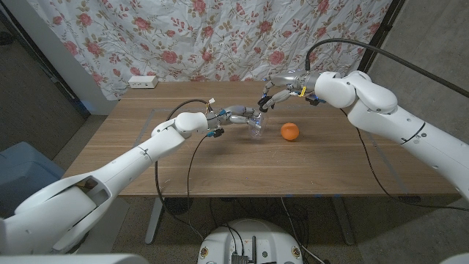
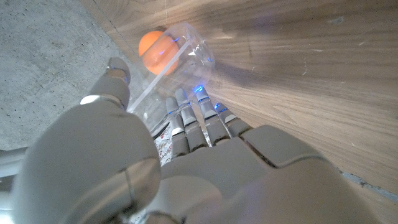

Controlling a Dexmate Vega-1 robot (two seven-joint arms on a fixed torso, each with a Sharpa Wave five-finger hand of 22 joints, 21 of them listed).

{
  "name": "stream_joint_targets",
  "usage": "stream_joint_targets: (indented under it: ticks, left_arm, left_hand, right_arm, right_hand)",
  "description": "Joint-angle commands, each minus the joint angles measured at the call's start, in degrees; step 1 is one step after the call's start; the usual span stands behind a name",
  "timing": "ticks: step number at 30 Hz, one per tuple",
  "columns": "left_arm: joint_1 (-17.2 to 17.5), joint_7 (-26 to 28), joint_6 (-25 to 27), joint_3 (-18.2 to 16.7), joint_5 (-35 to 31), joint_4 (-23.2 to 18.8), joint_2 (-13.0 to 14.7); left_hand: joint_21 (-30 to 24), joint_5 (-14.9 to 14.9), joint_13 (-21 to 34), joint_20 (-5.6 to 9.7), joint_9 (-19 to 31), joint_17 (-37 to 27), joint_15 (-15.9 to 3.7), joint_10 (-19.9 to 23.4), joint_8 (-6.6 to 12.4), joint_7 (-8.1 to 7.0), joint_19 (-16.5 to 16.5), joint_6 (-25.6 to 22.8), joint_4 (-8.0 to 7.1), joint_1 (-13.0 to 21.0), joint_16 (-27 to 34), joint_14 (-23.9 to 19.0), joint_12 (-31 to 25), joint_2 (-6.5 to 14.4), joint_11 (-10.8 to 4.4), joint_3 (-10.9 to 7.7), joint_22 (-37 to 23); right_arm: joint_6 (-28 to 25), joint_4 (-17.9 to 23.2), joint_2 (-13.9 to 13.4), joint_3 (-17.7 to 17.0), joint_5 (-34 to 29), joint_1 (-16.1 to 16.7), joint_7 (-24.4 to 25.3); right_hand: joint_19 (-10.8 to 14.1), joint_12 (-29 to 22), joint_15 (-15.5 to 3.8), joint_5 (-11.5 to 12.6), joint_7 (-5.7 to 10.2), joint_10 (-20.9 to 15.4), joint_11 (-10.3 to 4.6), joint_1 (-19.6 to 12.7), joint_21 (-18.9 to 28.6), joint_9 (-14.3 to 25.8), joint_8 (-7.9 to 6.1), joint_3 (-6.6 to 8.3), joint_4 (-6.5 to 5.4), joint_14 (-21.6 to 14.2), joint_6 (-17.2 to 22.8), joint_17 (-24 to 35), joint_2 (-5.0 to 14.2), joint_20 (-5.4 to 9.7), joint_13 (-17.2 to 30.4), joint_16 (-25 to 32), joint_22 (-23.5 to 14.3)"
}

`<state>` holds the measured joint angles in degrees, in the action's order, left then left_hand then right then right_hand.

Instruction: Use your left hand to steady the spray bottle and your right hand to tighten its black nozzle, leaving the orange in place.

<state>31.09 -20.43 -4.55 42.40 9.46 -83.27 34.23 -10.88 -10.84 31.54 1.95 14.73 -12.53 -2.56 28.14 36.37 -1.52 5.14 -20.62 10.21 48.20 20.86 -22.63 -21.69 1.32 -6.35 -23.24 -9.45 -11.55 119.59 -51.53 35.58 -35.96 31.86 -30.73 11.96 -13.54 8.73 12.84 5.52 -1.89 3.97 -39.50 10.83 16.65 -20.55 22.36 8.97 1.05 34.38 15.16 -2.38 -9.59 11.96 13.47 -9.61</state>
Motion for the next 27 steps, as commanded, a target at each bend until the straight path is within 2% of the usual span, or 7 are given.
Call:
stream_joint_targets:
  ticks: [1,4,18,27]
  left_arm:
    - [0.3,0.0,0.3,0.0,0.0,-0.5,0.2]
    - [0.3,-0.1,0.2,0.0,0.0,-0.4,0.2]
    - [0.3,-0.1,0.3,-0.1,0.1,-0.3,0.3]
    - [0.1,-0.1,0.1,0.1,-0.3,0.1,0.1]
  left_hand:
    - [0.1,-0.5,0.2,2.91,0.2,0.0,-7.45,3.2,4.87,-2.18,0.5,-3.9,-0.25,4.3,-0.1,-0.6,-0.1,4.4,-2.86,-0.03,-0.1]
    - [0.1,-0.5,0.2,2.91,0.1,-0.1,-7.51,3.3,4.91,-2.19,0.5,-4.0,-0.26,4.3,-0.1,-0.6,-0.1,4.4,-2.8,-0.01,-0.1]
    - [0.1,-0.5,0.3,2.9,0.0,-0.1,-7.47,3.4,4.97,-2.2,0.5,-4.0,-0.25,4.4,-0.2,-0.7,0.0,4.6,-2.96,0.01,-0.1]
    - [0.1,-0.5,0.4,2.92,-0.1,-0.1,-7.47,3.5,4.99,-2.16,0.6,-4.0,-0.25,4.4,-0.2,-0.8,0.0,4.6,-2.89,0.01,-0.1]
  right_arm:
    - [-2.8,1.3,-0.2,-0.2,-2.3,0.8,0.0]
    - [-3.4,1.5,-0.2,-0.1,-2.8,0.7,-0.4]
    - [-4.0,1.3,0.3,0.1,-3.9,0.8,-0.2]
    - [-4.6,1.7,0.4,-0.2,-4.2,1.5,0.6]
  right_hand:
    - [1.3,-0.4,-0.13,-0.3,-0.67,-1.4,-0.06,1.1,0.6,0.4,-1.23,-0.02,-0.41,-1.1,2.8,0.1,0.2,0.14,-0.1,0.6,-0.1]
    - [1.5,-0.6,-0.3,-0.4,-0.79,-2.6,-0.21,1.6,0.5,0.7,-2.53,-0.25,-0.48,-1.4,5.8,0.1,0.2,0.15,-0.1,0.7,-0.1]
    - [2.8,-1.1,-0.99,-0.6,-1.29,-5.8,-1.28,2.1,0.6,1.6,-5.55,-0.61,-0.3,-3.2,11.8,0.2,0.17,0.63,-0.1,1.5,-0.1]
    - [3.6,-1.4,-2.13,-0.7,-1.14,-8.4,-1.99,2.1,0.6,1.7,-7.36,-0.73,-0.12,-5.0,15.8,0.3,0.26,1.03,-0.2,2.2,-0.1]
